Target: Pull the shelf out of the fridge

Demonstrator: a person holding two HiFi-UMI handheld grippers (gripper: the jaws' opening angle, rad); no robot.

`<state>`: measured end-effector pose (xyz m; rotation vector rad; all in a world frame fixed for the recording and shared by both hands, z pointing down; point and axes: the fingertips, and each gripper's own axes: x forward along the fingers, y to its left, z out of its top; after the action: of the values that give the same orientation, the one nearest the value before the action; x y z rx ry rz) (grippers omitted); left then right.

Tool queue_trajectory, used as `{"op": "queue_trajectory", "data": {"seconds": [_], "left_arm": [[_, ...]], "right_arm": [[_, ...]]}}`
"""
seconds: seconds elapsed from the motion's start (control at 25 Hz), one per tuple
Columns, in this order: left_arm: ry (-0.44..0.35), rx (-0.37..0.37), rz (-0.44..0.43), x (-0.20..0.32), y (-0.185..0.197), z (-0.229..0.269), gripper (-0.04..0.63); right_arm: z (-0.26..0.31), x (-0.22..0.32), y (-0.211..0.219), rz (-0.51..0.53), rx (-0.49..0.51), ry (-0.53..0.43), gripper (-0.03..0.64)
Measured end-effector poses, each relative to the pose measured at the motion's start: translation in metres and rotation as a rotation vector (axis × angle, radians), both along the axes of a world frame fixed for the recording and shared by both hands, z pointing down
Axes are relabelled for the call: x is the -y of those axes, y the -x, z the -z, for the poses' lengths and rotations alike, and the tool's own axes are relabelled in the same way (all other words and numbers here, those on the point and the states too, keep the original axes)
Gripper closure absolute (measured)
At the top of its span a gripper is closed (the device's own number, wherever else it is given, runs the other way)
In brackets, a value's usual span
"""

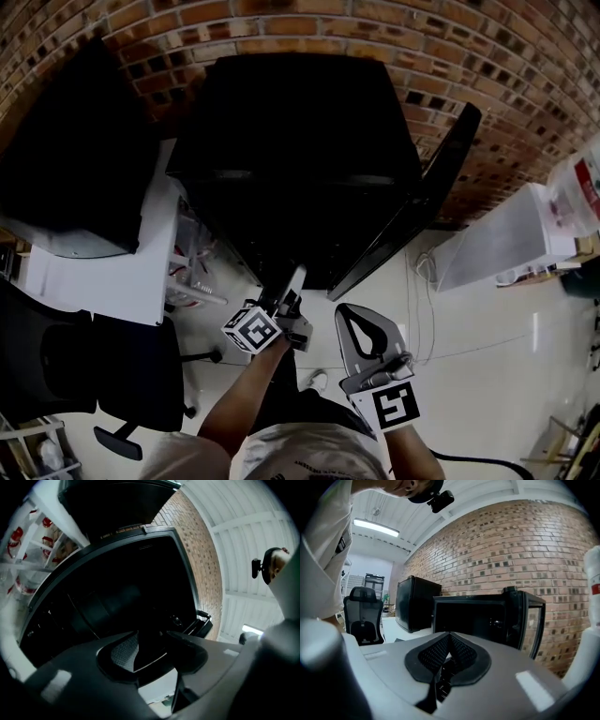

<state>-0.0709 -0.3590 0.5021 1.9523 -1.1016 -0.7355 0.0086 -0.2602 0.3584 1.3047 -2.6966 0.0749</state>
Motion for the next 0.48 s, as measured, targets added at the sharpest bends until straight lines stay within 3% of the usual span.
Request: {"op": "queue_trajectory", "data": {"seconds": [0.24,0.48], "left_arm": [[0.102,-0.158,0.047,0.041,0.008,-0.074,0.394],[0.138,-0.249,0.101,0.078,0.02,-0.126,0.368]], "right_arm": [[-0.01,0.019,-0.007,-0.035,-0.024,0.005,0.612],[-0.03,0.023,0.0,-0.028,-0.058,0.02,0.612]]}}
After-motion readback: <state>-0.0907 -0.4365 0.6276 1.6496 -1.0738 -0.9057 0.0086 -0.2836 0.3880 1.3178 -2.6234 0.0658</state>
